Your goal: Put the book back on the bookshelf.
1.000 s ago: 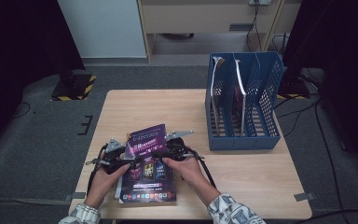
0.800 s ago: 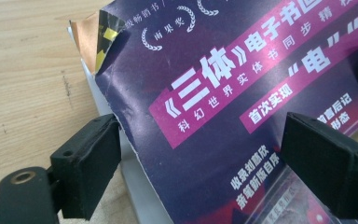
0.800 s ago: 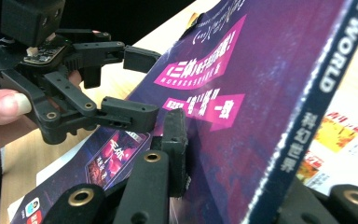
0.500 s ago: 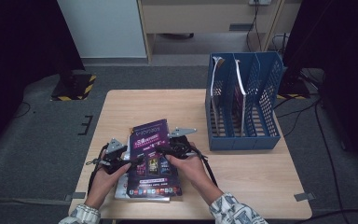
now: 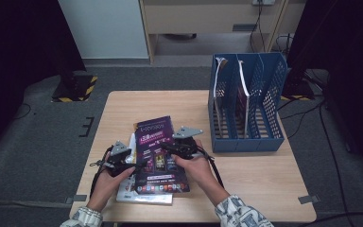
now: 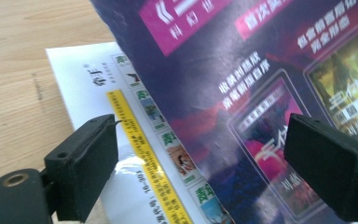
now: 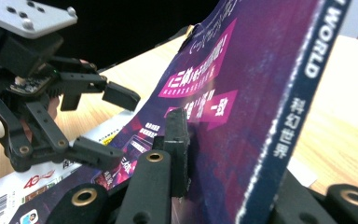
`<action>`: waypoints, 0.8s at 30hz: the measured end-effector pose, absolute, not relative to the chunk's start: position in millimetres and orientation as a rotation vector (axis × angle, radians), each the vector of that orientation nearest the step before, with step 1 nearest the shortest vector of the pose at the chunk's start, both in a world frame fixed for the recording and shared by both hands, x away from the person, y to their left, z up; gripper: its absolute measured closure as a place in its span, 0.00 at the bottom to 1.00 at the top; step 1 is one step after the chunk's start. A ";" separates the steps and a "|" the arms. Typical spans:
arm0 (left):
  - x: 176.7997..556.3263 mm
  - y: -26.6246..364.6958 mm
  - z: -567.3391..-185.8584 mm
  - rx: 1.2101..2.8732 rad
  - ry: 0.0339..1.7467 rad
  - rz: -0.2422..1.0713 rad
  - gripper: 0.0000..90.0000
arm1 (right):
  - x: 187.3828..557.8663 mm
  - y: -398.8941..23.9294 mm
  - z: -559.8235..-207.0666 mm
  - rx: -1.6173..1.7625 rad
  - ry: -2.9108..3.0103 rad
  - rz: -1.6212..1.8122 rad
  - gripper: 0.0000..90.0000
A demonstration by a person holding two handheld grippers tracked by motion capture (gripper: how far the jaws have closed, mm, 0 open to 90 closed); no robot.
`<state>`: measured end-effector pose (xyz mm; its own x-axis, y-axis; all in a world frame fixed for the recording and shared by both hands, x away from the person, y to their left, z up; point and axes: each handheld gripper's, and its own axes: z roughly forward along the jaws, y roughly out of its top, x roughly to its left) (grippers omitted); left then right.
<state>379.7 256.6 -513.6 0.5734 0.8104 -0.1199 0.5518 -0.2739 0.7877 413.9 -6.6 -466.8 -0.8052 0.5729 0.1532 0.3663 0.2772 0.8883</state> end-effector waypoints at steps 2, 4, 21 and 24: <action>379.8 255.1 -513.9 1.965 1.087 0.384 0.11 | 413.0 -6.5 -464.7 0.860 2.332 1.552 0.87; 380.0 254.0 -513.8 1.964 1.081 0.370 0.11 | 411.9 -6.6 -462.9 0.836 2.330 1.553 0.88; 379.1 248.9 -515.2 1.971 1.034 0.254 0.15 | 404.2 -8.1 -450.8 0.746 2.246 1.580 0.89; 379.6 246.8 -515.1 1.953 1.024 0.223 0.17 | 402.9 -10.0 -449.0 0.732 2.231 1.601 0.89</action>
